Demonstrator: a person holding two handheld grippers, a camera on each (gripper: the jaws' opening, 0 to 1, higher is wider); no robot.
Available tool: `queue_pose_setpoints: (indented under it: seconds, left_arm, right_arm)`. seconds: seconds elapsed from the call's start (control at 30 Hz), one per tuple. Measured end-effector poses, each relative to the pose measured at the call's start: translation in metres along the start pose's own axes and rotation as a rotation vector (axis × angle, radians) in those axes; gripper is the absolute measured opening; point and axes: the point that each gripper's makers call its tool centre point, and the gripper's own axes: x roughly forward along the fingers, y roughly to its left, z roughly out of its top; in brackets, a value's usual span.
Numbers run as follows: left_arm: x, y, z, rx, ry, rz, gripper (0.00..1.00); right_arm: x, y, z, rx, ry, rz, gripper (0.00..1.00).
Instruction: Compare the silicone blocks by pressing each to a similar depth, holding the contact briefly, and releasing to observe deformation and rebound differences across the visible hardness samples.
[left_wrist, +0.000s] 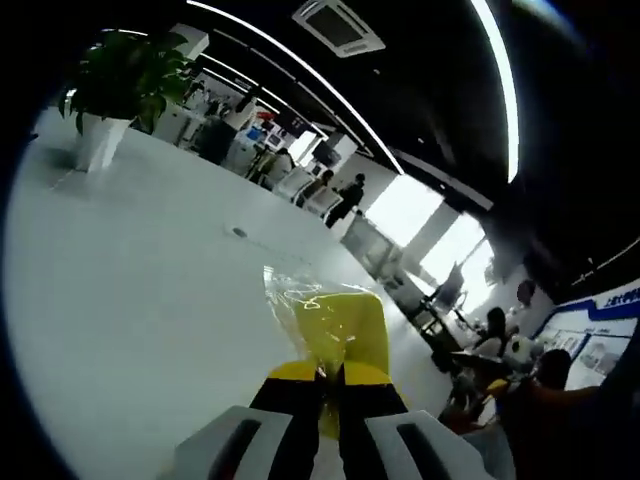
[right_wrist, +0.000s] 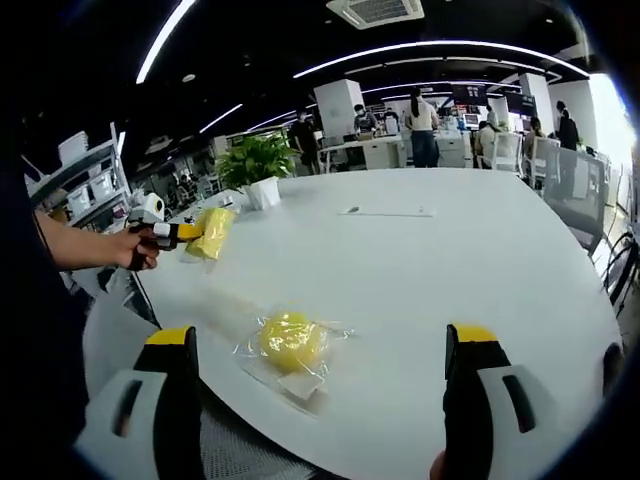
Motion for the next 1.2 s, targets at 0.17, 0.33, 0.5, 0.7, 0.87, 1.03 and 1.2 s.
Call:
queue_pose_setpoints:
  seconds: [0.17, 0.33, 0.5, 0.7, 0.87, 1.03, 1.2]
  left_arm:
    - [-0.004, -0.019, 0.020, 0.048, -0.042, -0.037, 0.03]
    - [-0.009, -0.037, 0.033, 0.099, -0.080, -0.056, 0.03]
    - [-0.015, -0.054, 0.046, 0.186, -0.105, -0.050, 0.03]
    - [-0.020, -0.070, 0.064, 0.214, -0.149, -0.076, 0.03]
    - [-0.022, -0.078, 0.074, 0.225, -0.175, -0.100, 0.03]
    - [-0.024, -0.082, 0.081, 0.277, -0.195, -0.104, 0.03]
    - [-0.030, -0.101, 0.089, 0.345, -0.220, -0.127, 0.03]
  right_arm:
    - [0.003, 0.014, 0.027, -0.019, -0.037, 0.051, 0.96]
    - [0.006, 0.034, 0.043, -0.047, -0.042, 0.119, 0.96]
    - [0.005, 0.051, 0.072, -0.035, -0.087, 0.182, 0.96]
    - [0.011, 0.067, 0.095, -0.102, -0.064, 0.243, 0.96]
    - [0.013, 0.078, 0.117, -0.134, -0.079, 0.271, 0.96]
    - [0.017, 0.093, 0.147, -0.130, -0.122, 0.336, 0.96]
    - [0.022, 0.104, 0.168, -0.138, -0.135, 0.375, 0.96]
